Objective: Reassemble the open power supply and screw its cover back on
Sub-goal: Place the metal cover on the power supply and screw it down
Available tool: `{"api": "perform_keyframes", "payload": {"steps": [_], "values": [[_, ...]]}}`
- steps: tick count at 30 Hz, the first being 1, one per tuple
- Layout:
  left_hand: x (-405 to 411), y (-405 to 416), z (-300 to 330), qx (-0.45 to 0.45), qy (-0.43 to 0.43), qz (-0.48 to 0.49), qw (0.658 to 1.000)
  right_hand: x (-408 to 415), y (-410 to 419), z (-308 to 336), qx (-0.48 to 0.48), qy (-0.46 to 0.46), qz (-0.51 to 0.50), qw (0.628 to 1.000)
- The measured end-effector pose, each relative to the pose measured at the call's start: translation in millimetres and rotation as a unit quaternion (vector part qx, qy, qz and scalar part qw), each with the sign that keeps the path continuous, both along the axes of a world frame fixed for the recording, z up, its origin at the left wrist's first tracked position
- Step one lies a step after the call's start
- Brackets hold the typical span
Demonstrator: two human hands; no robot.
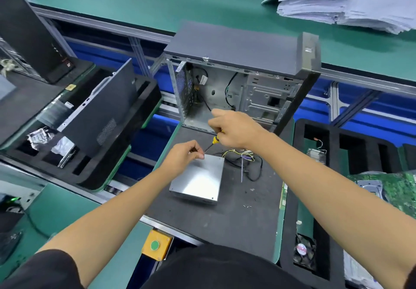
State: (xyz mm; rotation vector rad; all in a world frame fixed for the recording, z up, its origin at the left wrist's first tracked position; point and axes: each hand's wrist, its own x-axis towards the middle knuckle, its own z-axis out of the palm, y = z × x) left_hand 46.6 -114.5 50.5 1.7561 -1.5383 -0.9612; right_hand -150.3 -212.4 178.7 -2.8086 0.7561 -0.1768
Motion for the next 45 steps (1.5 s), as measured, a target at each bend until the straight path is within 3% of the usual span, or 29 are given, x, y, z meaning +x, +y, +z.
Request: {"api": "perform_keyframes", "payload": {"steps": [4, 12, 19, 24, 35, 45], "values": [[31.1, -3.6, -1.1, -0.008, -0.042, 0.001, 0.999, 38.5, -7.8, 7.2, 0.084, -0.036, 0.008, 0.996], [66.9, -7.9, -16.2, -0.022, -0.003, 0.000, 1.000, 87.3, -12.6, 6.3, 0.166, -0.043, -0.021, 0.985], [71.4, -23.1, -26.9, 0.000, 0.084, 0.032, 0.996, 110.0, -15.0, 2.1, 0.157, -0.032, -0.035, 0.986], [70.1, -27.7, -31.3, 0.003, 0.055, -0.019, 0.998, 120.2, -16.5, -10.2, 0.153, 0.015, -0.030, 0.988], [75.9, -23.0, -33.2, 0.034, 0.008, -0.031, 0.999, 120.4, -16.1, -22.0, 0.157, 0.017, -0.046, 0.986], [78.2, -28.2, -23.4, 0.051, -0.031, -0.062, 0.996, 126.9, -11.4, -18.5, 0.116, 0.071, 0.026, 0.990]]}}
